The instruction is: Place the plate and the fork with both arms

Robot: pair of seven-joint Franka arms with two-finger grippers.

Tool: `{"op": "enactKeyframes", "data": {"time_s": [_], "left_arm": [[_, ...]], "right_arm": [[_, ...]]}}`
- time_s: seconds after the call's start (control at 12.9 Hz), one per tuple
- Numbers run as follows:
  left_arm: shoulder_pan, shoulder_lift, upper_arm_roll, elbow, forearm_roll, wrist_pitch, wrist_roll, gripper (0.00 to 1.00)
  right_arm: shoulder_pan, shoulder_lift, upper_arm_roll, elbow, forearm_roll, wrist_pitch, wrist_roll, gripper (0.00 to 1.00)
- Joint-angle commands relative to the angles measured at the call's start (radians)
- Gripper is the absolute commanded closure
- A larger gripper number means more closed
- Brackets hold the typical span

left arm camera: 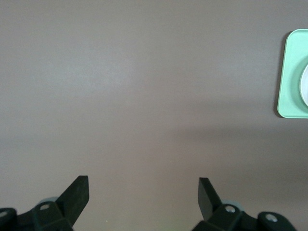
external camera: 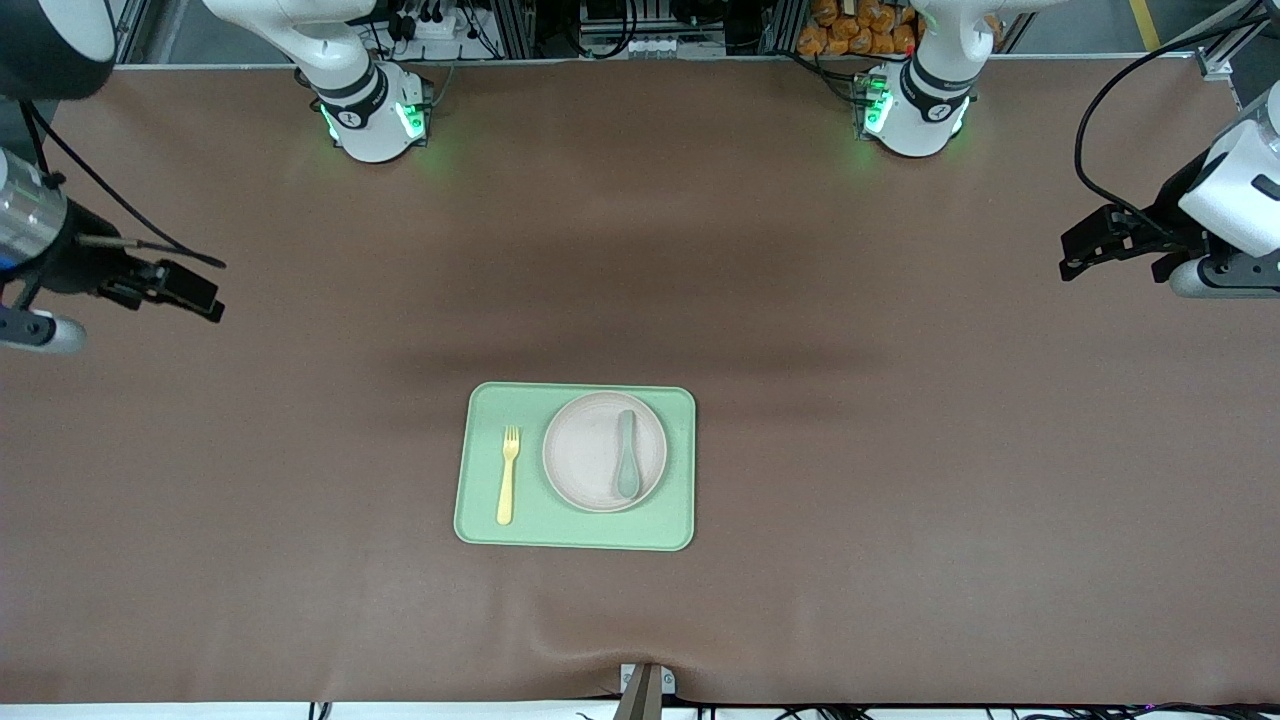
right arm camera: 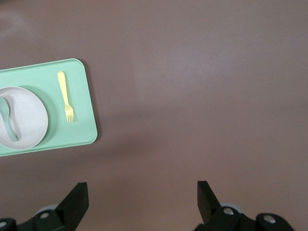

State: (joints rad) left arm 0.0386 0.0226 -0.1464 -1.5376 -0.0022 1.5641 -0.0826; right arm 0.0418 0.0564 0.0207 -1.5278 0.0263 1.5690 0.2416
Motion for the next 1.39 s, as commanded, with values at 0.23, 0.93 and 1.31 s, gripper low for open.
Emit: {"op": "enactKeyframes", "data": {"time_s": [0.23,0.93,1.31], "left_arm": [[0.009,-0.006,-0.005,0.008,-0.016,-0.019,0.015,0.00],[0.007,-0.016,-0.005,0.007,-0.015,-0.035,0.015,0.00],[0.007,-0.055,-0.007,-0.030,-0.015,-0.039,0.014,0.00]], "right_arm": [[-0.025,-0.104,0.012,-0.111,-0.032,0.029,-0.067,0.00],[-0.077,-0.058,0.012,0.011,-0.029,-0.027,-0.149,0.00],[-0.066,-0.059,0.015,0.009,-0.028,-0.063,-0.162,0.00]]}}
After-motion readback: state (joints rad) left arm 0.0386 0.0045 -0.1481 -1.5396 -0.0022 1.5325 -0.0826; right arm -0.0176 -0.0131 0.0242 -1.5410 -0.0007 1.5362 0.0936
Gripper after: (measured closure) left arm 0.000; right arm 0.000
